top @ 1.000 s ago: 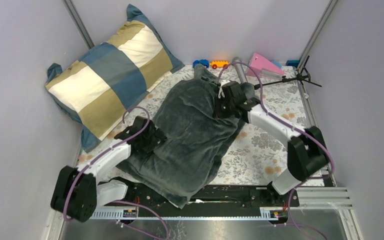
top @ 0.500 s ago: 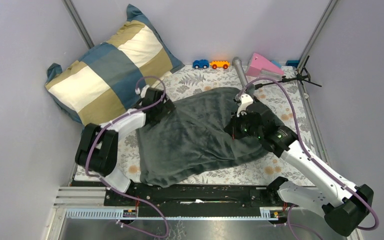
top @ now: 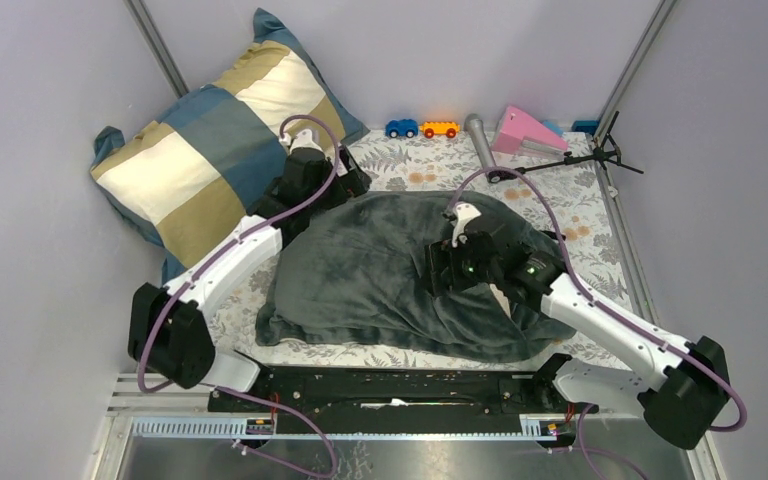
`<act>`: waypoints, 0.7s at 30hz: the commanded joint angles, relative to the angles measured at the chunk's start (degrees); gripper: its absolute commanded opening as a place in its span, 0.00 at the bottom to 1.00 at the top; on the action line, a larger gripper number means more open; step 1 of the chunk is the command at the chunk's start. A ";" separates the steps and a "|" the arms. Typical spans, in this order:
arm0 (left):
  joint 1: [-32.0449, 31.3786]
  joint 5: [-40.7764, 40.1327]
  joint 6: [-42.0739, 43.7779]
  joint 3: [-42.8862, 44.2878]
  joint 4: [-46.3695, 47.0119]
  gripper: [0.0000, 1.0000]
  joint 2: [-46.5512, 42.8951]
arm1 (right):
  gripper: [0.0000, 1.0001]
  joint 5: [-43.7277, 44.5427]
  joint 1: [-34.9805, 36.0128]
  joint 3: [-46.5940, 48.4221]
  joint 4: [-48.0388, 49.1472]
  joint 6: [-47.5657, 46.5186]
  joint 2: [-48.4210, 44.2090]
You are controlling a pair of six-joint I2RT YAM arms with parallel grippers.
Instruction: Remove the pillowcase from the pillow
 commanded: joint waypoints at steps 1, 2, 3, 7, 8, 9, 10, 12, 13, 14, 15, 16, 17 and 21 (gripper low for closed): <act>-3.02 12.80 1.60 -2.41 -4.53 0.96 -4.25 | 0.99 20.90 0.31 3.16 -2.87 4.00 -3.54; -4.45 15.89 2.48 -3.83 -3.40 0.96 -4.87 | 0.99 25.86 0.21 3.12 -4.08 5.21 -3.93; -6.12 18.32 3.53 -4.87 -2.54 0.96 -5.31 | 1.00 30.50 0.22 2.90 -5.24 6.93 -4.44; -13.41 20.31 8.38 -5.74 -2.16 0.95 -4.91 | 1.00 39.96 0.19 0.05 -6.89 9.80 -8.20; -14.82 20.14 8.72 -5.80 -2.12 0.95 -4.54 | 1.00 40.88 0.18 -0.72 -7.00 9.91 -9.38; -15.82 20.51 8.77 -5.88 -1.43 0.94 -3.89 | 1.00 42.51 0.14 -1.38 -7.25 10.21 -10.63; -16.78 21.38 8.52 -6.02 -0.40 0.94 -3.29 | 1.00 44.03 0.14 -1.91 -7.68 10.42 -11.95; -18.27 23.64 6.89 -6.22 2.28 0.94 -1.83 | 1.00 47.68 0.14 -2.85 -8.55 11.14 -15.17; -19.22 24.56 6.21 -5.96 3.39 0.93 -0.82 | 1.00 49.40 0.16 -3.31 -8.88 11.40 -17.04; -20.31 25.12 5.83 -5.35 4.22 0.92 0.33 | 1.00 50.71 0.12 -3.74 -9.04 11.77 -19.25; -21.57 25.05 5.78 -4.45 4.36 0.92 1.53 | 1.00 51.99 0.15 -4.09 -9.15 11.98 -22.29; -22.62 24.97 5.92 -3.39 4.37 0.90 2.89 | 1.00 53.10 0.15 -4.34 -9.16 12.09 -24.47; -23.70 24.98 6.10 -2.44 4.31 0.88 4.22 | 1.00 54.01 0.12 -4.60 -9.16 12.14 -26.39; -24.76 26.77 5.78 0.35 4.22 0.72 9.98 | 1.00 55.68 0.11 -5.15 -9.12 12.17 -31.90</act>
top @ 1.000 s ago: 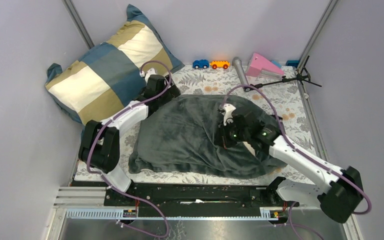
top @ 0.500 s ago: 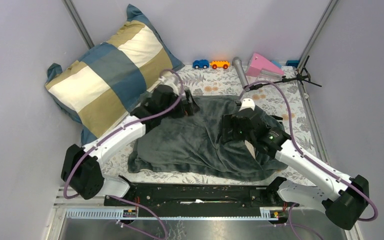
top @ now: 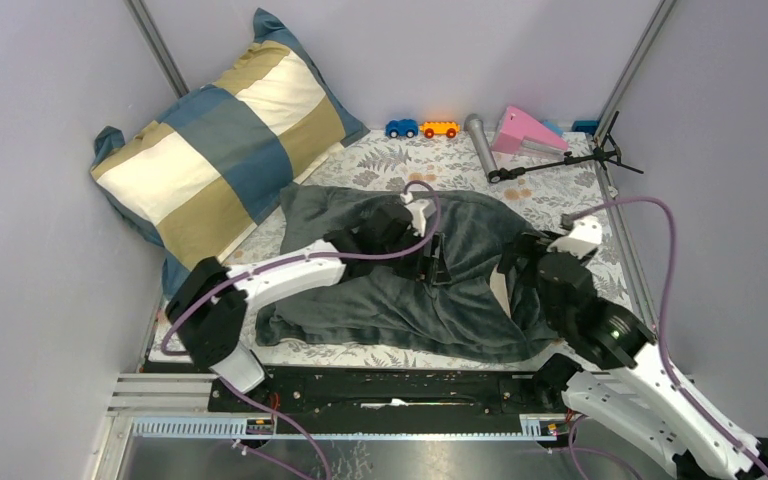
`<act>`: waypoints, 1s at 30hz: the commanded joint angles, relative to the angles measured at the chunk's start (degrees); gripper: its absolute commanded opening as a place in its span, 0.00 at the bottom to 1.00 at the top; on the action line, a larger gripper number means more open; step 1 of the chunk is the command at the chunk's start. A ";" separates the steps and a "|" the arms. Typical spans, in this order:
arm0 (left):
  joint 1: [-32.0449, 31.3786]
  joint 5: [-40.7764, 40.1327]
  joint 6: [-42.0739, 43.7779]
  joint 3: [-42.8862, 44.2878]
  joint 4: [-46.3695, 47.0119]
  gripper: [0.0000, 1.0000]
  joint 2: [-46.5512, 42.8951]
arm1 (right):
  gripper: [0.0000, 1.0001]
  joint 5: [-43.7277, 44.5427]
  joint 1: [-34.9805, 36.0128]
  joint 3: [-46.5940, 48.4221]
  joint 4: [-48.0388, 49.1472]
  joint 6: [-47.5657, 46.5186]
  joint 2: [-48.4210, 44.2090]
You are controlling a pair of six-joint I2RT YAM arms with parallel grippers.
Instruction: Remove the pillowcase from the pillow
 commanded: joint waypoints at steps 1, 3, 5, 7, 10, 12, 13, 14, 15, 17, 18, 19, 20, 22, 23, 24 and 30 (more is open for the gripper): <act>-1.26 4.13 -0.07 4.80 3.18 0.69 5.44 | 1.00 6.95 0.10 -0.68 -0.11 1.89 -5.20; -1.26 5.71 -0.29 5.61 2.94 0.56 8.01 | 1.00 5.88 0.15 -1.43 0.75 2.01 -6.77; -1.29 7.69 -0.46 5.72 3.44 0.35 9.65 | 0.99 4.27 0.11 -2.46 1.70 2.31 -7.65; -1.22 8.70 -0.74 4.85 4.70 0.01 9.61 | 1.00 2.32 0.17 -3.62 2.16 3.50 -7.39; -0.41 4.87 -1.98 1.61 5.95 0.00 6.15 | 1.00 -3.71 0.17 -5.72 2.11 6.68 -5.28; 1.43 2.92 -3.26 -1.98 7.02 0.00 2.44 | 1.00 -7.12 0.12 -7.86 2.13 9.09 -3.90; 2.70 2.71 -4.07 -4.01 7.66 0.00 0.26 | 1.00 -8.22 0.10 -8.83 2.14 10.49 -3.32; 4.21 2.53 -4.76 -6.11 8.31 0.00 -1.74 | 1.00 -9.26 0.10 -9.70 2.29 11.18 -2.97; 5.75 2.28 -5.21 -8.12 8.48 0.00 -3.80 | 1.00 -10.29 0.16 -10.64 2.60 11.72 -2.87; 8.58 0.95 -5.06 -11.01 6.94 0.00 -7.43 | 0.99 -12.11 0.13 -12.15 3.15 13.12 -3.07; 9.64 0.02 -4.88 -12.05 5.67 0.00 -9.01 | 0.99 -13.35 0.10 -12.86 3.68 13.63 -3.19; 10.64 -0.92 -4.62 -12.92 4.18 0.00 -10.34 | 0.99 -14.54 0.14 -13.56 4.38 14.12 -3.24; 11.65 -1.50 -4.31 -13.87 3.04 0.00 -11.75 | 0.98 -15.77 0.16 -14.18 4.94 14.55 -3.18; 13.38 -1.90 -3.86 -16.09 1.63 0.00 -14.29 | 0.98 -18.22 0.11 -15.05 6.65 15.03 -2.61; 14.13 -2.22 -3.83 -16.96 1.06 0.00 -15.61 | 0.98 -19.03 0.12 -15.24 7.15 15.47 -2.16; 14.70 -2.69 -3.83 -17.76 0.46 0.00 -16.87 | 0.99 -19.58 0.10 -15.41 7.60 15.93 -1.58; 17.00 -13.03 -5.04 -21.04 -5.05 0.00 -27.11 | 0.99 -27.00 0.18 -17.96 14.86 20.37 1.12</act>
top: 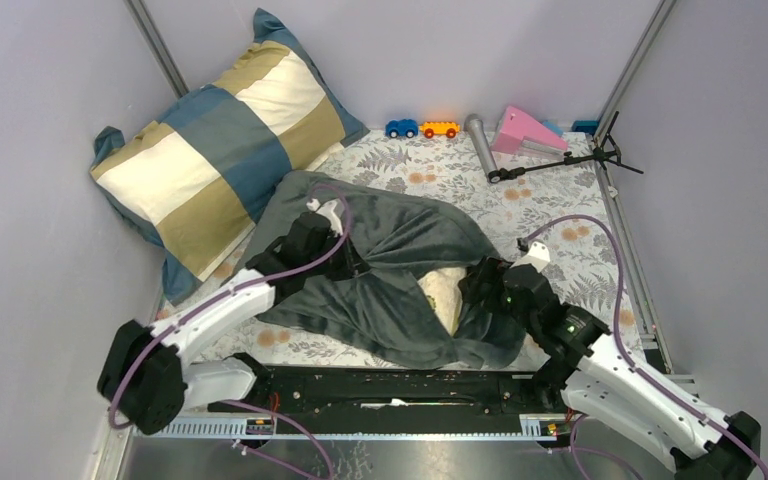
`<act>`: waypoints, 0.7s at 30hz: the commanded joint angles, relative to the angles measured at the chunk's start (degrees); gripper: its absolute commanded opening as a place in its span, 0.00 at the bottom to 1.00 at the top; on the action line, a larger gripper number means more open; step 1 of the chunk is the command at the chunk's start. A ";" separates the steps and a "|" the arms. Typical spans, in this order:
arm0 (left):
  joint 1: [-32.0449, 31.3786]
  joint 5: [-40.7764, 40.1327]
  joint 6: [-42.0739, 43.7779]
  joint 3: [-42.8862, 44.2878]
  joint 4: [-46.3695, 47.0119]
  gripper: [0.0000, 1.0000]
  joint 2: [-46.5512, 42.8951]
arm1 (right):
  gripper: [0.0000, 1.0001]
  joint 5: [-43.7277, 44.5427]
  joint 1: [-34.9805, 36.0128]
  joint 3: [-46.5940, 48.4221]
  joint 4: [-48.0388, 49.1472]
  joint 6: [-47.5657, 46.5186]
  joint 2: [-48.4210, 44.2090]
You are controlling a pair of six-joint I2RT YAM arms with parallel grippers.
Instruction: Remove the pillowcase from the pillow
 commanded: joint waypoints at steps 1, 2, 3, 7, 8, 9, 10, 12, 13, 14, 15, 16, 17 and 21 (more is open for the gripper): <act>1.50 -11.75 -0.25 -1.38 -4.43 0.00 -8.84 | 0.99 -8.44 0.18 -3.42 9.22 6.12 1.73; 1.50 -12.21 -0.17 -1.71 -4.93 0.00 -10.15 | 0.99 -9.68 0.11 -4.30 10.84 7.33 2.29; 1.54 -12.19 0.00 -1.84 -5.08 0.00 -11.18 | 0.97 -10.66 0.15 -5.07 12.35 8.40 2.83; 1.55 -14.36 0.77 -0.56 -8.28 0.00 -11.83 | 0.92 -12.33 0.17 -7.04 17.20 10.89 5.27; 1.55 -14.76 0.91 -0.20 -9.00 0.00 -11.88 | 0.92 -12.13 0.14 -7.14 18.04 11.08 5.84; 1.53 -15.08 1.06 0.06 -9.51 0.00 -12.07 | 0.92 -11.59 0.17 -7.18 18.57 11.28 6.69; 1.54 -15.23 1.17 0.19 -9.78 0.00 -12.43 | 0.92 -11.04 0.13 -7.17 19.24 11.44 7.39; 1.55 -15.18 1.37 0.15 -9.88 0.00 -13.25 | 0.94 -9.46 0.11 -7.14 20.54 11.98 8.83; 1.55 -14.99 1.55 0.09 -9.85 0.00 -13.69 | 0.94 -8.51 0.17 -7.11 21.27 12.16 9.50; 1.55 -14.54 1.81 0.13 -9.75 0.00 -14.01 | 0.95 -7.69 0.09 -7.09 22.24 12.38 10.26; 1.55 -13.89 2.06 0.21 -9.66 0.00 -14.23 | 0.95 -6.74 0.04 -6.87 22.53 12.53 10.96; 1.55 -13.14 2.36 0.17 -9.47 0.00 -14.35 | 0.96 -5.84 0.02 -6.52 24.51 12.51 11.72; 1.50 -11.97 2.72 0.24 -9.22 0.00 -14.42 | 0.97 -5.09 -0.05 -6.05 25.39 12.43 12.61; 1.46 -6.41 3.85 0.22 -7.89 0.03 -14.32 | 0.98 -3.81 -1.24 -3.10 27.48 11.12 17.47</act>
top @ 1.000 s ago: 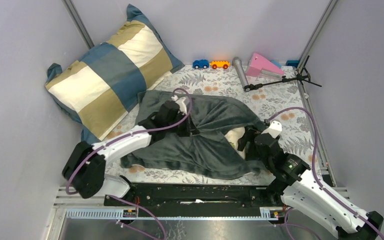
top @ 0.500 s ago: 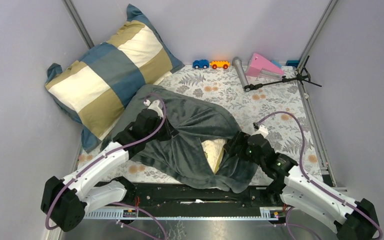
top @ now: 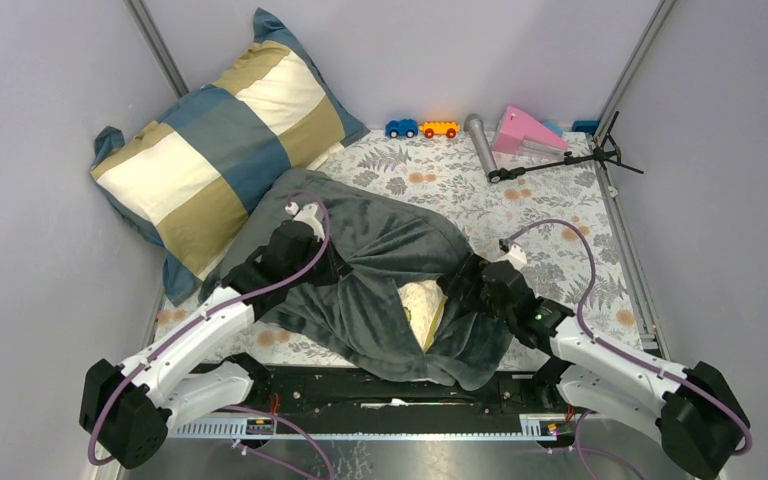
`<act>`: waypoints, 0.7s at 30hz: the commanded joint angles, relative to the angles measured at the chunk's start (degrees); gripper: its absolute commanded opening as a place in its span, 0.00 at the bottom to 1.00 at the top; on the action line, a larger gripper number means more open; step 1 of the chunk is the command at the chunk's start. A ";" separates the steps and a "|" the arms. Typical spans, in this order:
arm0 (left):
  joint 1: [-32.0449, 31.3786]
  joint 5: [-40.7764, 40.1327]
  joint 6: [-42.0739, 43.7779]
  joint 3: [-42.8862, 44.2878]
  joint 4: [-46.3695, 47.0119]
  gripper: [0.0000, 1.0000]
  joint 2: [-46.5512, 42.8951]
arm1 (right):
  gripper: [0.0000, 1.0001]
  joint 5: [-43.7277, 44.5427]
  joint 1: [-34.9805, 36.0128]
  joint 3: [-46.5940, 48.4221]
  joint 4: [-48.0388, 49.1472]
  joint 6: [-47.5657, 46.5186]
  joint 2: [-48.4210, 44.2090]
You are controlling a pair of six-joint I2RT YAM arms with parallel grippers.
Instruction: Remove the pillowcase from the pillow
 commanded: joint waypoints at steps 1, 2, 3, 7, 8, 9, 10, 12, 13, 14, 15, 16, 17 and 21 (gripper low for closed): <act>0.80 3.08 2.70 2.00 2.18 0.04 -1.29 | 0.98 3.74 -1.64 5.00 5.31 -0.16 5.05; 0.80 3.54 2.93 2.07 2.14 0.04 -1.34 | 0.98 3.16 -2.32 5.61 5.74 -0.26 6.40; 0.80 3.96 3.11 2.11 2.03 0.05 -1.43 | 0.96 2.10 -3.21 6.15 6.43 -0.38 7.57; 0.80 5.49 3.79 2.14 1.77 0.08 -1.79 | 0.92 -0.31 -6.65 7.58 8.83 -1.49 9.83; 0.76 5.75 3.88 2.12 1.62 0.09 -1.86 | 0.92 -0.05 -7.38 8.18 8.84 -2.26 9.99; 0.72 5.92 3.99 2.05 1.57 0.09 -1.86 | 0.92 0.23 -7.99 8.72 8.86 -3.02 10.14; 0.69 6.05 4.13 2.03 1.37 0.10 -1.75 | 0.92 0.32 -8.68 9.33 8.86 -3.92 10.28; 0.44 6.12 4.37 2.03 1.16 0.11 -1.57 | 0.92 0.02 -10.34 10.46 8.86 -5.56 10.59; 0.19 6.07 4.51 2.09 1.15 0.12 -1.40 | 0.92 -0.31 -11.00 11.03 8.82 -6.62 10.92; -0.22 6.01 4.63 2.25 1.06 0.13 -1.18 | 0.92 -0.77 -11.63 11.62 8.86 -7.37 11.22; -0.89 5.61 4.78 2.54 0.92 0.14 -0.88 | 0.92 -1.39 -12.02 12.20 8.86 -8.17 11.50; -1.85 5.08 5.01 3.05 0.75 0.17 -0.65 | 0.92 -1.80 -12.24 12.82 8.79 -9.07 11.71; -3.66 4.30 5.36 3.61 0.65 0.21 -0.32 | 0.93 -2.27 -12.32 13.24 8.78 -9.99 11.83; -10.78 -0.98 6.96 8.57 -0.50 0.49 2.03 | 0.94 -5.46 -12.36 13.47 8.77 -12.28 10.67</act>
